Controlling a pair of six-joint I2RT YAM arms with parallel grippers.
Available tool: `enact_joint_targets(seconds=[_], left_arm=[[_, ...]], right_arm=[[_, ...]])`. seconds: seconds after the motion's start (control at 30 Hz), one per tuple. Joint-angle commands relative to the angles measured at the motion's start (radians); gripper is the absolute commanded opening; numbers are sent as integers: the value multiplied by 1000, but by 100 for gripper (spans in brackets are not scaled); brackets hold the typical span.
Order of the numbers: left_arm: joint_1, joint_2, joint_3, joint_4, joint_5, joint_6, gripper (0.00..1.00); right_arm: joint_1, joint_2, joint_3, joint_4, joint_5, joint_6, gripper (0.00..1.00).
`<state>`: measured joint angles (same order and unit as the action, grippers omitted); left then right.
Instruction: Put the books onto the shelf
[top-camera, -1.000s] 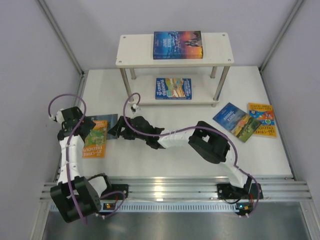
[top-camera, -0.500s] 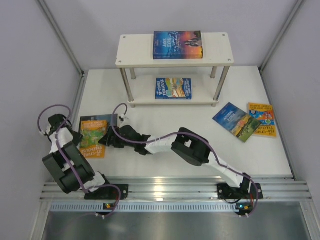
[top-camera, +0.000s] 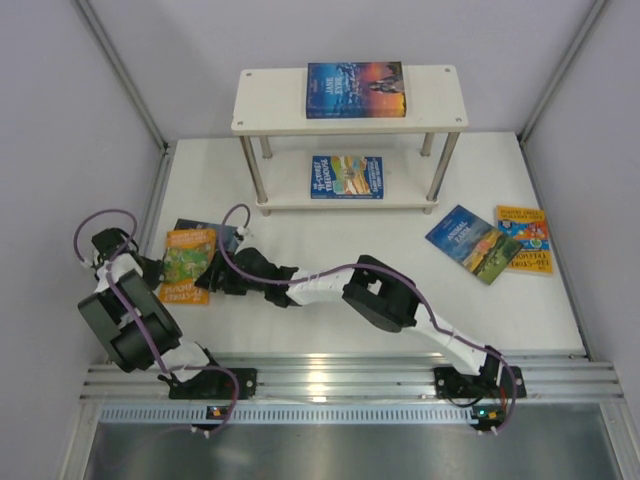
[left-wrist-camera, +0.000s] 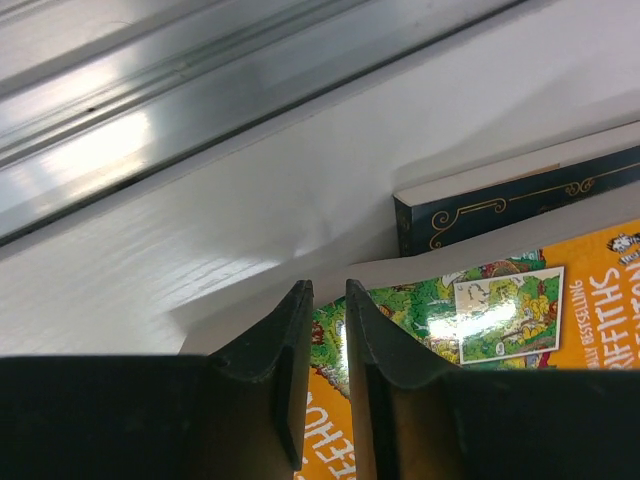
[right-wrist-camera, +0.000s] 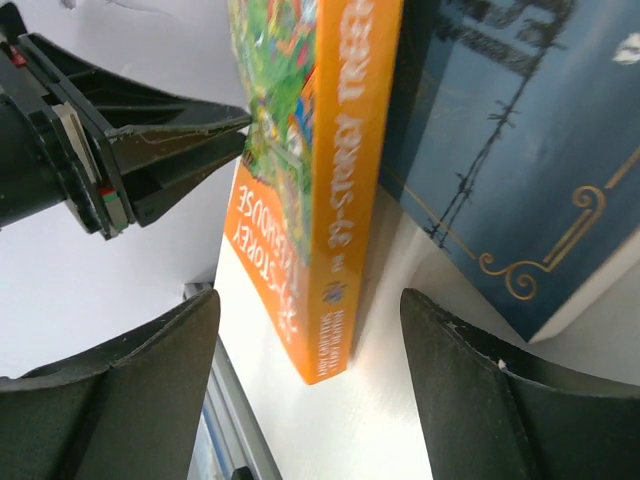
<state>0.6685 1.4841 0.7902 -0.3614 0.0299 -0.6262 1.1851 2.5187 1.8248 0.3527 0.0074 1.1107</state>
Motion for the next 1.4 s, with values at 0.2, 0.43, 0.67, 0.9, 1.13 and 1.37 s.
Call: enact_joint_targets(seconds=[0.2, 0.43, 0.67, 0.9, 1.13, 1.37], left_arm=[[-12, 38, -78, -160, 156, 65, 18], [-10, 21, -86, -154, 172, 66, 17], [-10, -115, 51, -261, 176, 46, 32], [-33, -344, 146, -291, 304, -1, 61], [-128, -423, 75, -153, 611, -55, 69], [-297, -545, 11, -68, 718, -89, 75]], right_arm=[[-4, -32, -102, 88, 28, -12, 72], [-25, -31, -108, 118, 37, -23, 55], [-53, -193, -272, 279, 6, -17, 0], [-73, -481, -539, 390, -47, 26, 0], [-94, -744, -905, 476, -11, 84, 0], [-123, -1020, -1105, 355, 189, 71, 0]])
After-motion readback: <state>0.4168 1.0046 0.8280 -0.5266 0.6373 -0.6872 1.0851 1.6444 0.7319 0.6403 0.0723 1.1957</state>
